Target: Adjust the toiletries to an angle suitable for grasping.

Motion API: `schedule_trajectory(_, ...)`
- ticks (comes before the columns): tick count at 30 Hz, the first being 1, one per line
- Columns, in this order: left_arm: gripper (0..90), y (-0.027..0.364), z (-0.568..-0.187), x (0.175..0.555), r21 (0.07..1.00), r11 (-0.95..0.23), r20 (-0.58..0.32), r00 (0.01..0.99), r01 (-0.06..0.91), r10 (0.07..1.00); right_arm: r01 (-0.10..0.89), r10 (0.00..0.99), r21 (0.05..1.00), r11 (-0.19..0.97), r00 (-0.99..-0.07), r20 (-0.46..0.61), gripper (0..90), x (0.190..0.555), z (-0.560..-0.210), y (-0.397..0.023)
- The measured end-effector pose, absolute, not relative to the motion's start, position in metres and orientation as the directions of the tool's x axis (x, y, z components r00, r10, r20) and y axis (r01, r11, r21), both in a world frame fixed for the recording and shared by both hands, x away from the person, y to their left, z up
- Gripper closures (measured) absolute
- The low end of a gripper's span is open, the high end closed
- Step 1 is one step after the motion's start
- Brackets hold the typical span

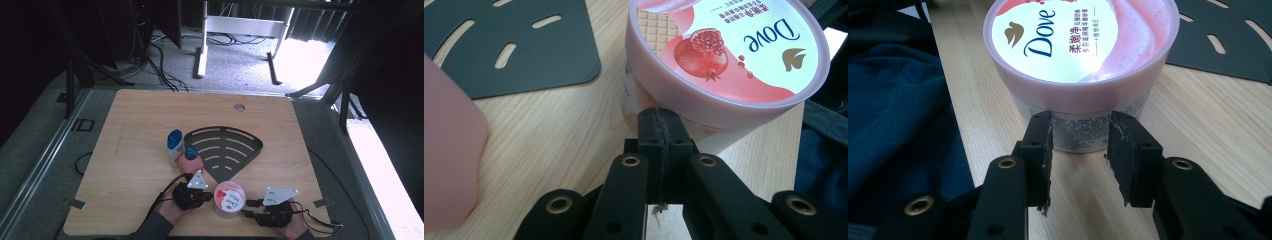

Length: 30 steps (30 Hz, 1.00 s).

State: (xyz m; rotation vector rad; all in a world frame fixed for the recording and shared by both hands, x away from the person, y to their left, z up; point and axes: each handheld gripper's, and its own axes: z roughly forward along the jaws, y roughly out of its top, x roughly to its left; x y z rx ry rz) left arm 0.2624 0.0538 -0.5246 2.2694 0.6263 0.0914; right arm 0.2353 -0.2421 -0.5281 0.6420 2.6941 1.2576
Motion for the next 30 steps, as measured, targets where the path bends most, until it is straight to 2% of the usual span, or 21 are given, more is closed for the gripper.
schedule_trajectory(18, 89.8, 0.021, -0.526, 0.274, 0.713, -0.583, -0.123, 0.889, 0.389, 0.442, 0.398, 0.542, 0.756, 0.520, -0.837, 0.068, 65.6, 0.244, -0.527, -0.265)
schedule_trajectory(30, 89.8, 0.007, -0.527, 0.286, 0.729, -0.553, -0.126, 0.872, 0.404, 0.472, 0.423, 0.604, 0.767, 0.483, -0.795, 0.057, 63.6, 0.247, -0.527, -0.273)
